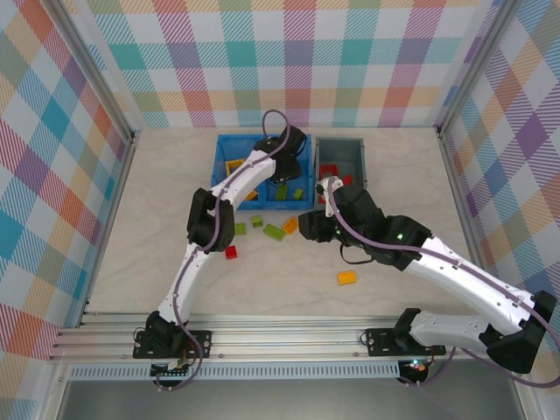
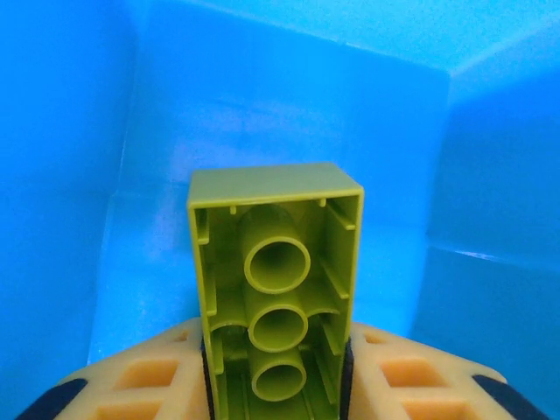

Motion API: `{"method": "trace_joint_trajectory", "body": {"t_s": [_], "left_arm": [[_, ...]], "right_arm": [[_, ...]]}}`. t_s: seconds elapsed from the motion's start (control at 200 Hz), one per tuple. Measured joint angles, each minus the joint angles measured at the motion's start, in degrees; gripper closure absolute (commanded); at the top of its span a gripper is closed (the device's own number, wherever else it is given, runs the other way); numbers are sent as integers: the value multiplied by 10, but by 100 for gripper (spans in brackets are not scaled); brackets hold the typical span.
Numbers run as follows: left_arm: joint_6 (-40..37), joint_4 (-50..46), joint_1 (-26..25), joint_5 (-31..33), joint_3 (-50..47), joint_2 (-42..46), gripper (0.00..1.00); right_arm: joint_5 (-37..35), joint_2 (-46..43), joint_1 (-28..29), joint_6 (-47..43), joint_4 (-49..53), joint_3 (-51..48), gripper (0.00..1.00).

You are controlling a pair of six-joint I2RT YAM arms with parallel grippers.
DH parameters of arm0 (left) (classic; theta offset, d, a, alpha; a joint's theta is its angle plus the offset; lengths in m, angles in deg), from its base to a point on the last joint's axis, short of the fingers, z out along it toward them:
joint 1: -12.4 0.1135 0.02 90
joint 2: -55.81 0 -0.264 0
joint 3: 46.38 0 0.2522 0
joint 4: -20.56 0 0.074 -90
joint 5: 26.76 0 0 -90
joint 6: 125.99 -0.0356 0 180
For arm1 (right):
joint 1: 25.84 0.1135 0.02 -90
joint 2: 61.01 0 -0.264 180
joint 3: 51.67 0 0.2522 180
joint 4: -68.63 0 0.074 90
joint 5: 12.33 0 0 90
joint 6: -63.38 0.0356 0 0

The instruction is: Sort the legos into containers by color

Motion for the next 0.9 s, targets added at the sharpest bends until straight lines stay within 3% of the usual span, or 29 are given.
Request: {"method": "trace_joint_trajectory", "body": {"t_s": [0.29,0.515,0.68,0.9], "left_arm": [[-5,1,2,-13,-25,16,47],[-6,-2,2,-16,-55,96,50],[9,19,1,-4,-180,262,51],[51,62,-9,23,-422,575,52]], "right_arm": [[0,20,6,0,-17,0,49],[0,20,7,0,-18,0,51],[0,26,7,0,-16,-1,52],[-8,100,32,-7,-15,4,52]]}}
